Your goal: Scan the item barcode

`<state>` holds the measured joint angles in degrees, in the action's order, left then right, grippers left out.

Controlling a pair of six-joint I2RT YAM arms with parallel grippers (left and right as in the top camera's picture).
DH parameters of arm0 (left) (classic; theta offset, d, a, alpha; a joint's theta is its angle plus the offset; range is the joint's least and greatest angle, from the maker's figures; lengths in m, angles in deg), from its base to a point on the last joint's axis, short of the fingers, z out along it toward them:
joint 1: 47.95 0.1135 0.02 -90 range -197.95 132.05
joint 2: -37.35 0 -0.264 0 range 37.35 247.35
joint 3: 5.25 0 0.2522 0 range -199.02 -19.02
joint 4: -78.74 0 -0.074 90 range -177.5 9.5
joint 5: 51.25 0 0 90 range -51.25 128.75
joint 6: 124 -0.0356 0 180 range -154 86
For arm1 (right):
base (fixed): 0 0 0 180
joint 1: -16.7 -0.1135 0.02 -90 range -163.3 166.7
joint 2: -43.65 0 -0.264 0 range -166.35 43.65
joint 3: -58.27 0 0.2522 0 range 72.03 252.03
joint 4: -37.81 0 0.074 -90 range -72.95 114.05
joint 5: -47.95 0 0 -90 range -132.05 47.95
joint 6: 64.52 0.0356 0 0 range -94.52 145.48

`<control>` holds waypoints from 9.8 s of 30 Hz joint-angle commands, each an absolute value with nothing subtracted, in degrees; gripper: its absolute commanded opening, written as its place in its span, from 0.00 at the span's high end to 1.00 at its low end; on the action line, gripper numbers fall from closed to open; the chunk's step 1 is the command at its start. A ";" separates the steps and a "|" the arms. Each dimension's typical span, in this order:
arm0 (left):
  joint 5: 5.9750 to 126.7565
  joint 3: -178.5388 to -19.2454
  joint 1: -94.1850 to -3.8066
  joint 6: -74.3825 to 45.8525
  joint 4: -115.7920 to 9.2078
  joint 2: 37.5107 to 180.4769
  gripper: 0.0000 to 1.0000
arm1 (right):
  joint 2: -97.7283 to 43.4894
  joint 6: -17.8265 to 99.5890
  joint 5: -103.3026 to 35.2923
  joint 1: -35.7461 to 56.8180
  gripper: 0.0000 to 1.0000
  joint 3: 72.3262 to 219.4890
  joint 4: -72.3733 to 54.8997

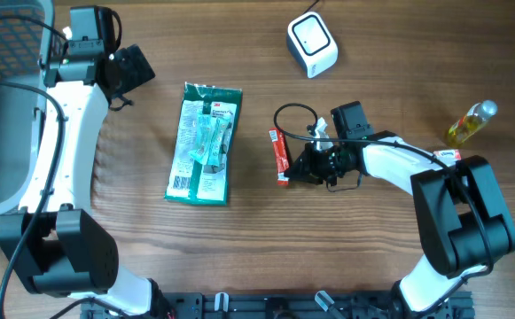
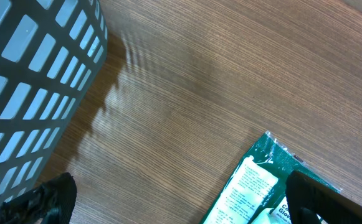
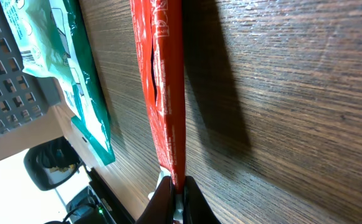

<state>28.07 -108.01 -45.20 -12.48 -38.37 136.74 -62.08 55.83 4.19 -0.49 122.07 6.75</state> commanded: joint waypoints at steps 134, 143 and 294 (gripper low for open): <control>27.55 -107.90 -45.09 -13.01 -38.37 137.03 0.00 | -36.88 39.66 -52.88 -8.51 0.96 161.33 -52.90; 27.55 -107.90 -45.09 -13.01 -38.37 137.03 0.00 | -37.03 49.56 -53.23 -4.95 0.96 141.90 -44.02; 51.35 -73.91 -56.85 -14.28 -56.49 137.66 0.73 | -37.99 70.63 -38.26 -16.88 0.00 118.38 3.93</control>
<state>50.87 -75.29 -56.57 -13.99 -56.67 136.89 -37.14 69.89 -37.21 -16.64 118.97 3.75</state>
